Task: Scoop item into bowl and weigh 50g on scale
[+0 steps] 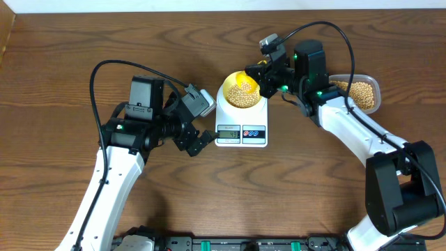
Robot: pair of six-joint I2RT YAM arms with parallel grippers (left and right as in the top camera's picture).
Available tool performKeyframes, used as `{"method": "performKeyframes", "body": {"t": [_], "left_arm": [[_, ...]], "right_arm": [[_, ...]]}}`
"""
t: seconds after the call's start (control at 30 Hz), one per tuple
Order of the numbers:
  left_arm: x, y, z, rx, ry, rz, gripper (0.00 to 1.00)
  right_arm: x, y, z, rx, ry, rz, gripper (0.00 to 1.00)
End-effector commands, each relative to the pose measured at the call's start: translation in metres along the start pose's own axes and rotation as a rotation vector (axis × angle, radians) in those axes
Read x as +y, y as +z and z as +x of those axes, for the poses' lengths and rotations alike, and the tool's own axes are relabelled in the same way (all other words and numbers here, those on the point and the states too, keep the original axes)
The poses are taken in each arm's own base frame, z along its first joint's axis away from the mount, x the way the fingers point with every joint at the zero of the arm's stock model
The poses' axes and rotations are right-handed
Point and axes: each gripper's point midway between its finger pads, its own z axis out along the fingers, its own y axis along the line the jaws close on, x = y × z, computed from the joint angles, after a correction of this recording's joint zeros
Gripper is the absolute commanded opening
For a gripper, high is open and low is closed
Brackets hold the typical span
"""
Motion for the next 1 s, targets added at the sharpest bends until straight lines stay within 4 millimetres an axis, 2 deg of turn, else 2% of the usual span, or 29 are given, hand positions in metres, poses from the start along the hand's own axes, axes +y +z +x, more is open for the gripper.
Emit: {"method": "performKeyframes", "body": {"t": [0.0,0.17,0.73,0.77,0.9,0.93,0.97], "left_arm": [[-0.001,0.002,0.003,0.004,0.002,0.016,0.98],[-0.002,0.002,0.004,0.004,0.002,0.016,0.98],[-0.001,0.002,0.003,0.004,0.002,0.016,0.98],[-0.001,0.002,0.003,0.004,0.002,0.016,0.98],[-0.001,0.002,0.003,0.004,0.002,0.016,0.98],[-0.002,0.002,0.004,0.004,0.002,0.016,0.98],[-0.001,0.002,0.003,0.004,0.002,0.016,0.98]], "right_arm": [[-0.006,0.001,0.001,-0.003,0.032,0.017,0.01],[-0.006,0.001,0.000,-0.006,0.081,0.016,0.01],[-0.007,0.000,0.001,-0.005,0.082,0.019,0.01],[-0.007,0.000,0.001,-0.005,0.084,0.014,0.01],[0.021,0.003,0.005,0.019,0.043,-0.114,0.01],[0.020,0.004,0.006,0.020,0.017,-0.101,0.01],[0.010,0.005,0.006,0.018,0.012,-0.043,0.01]]}}
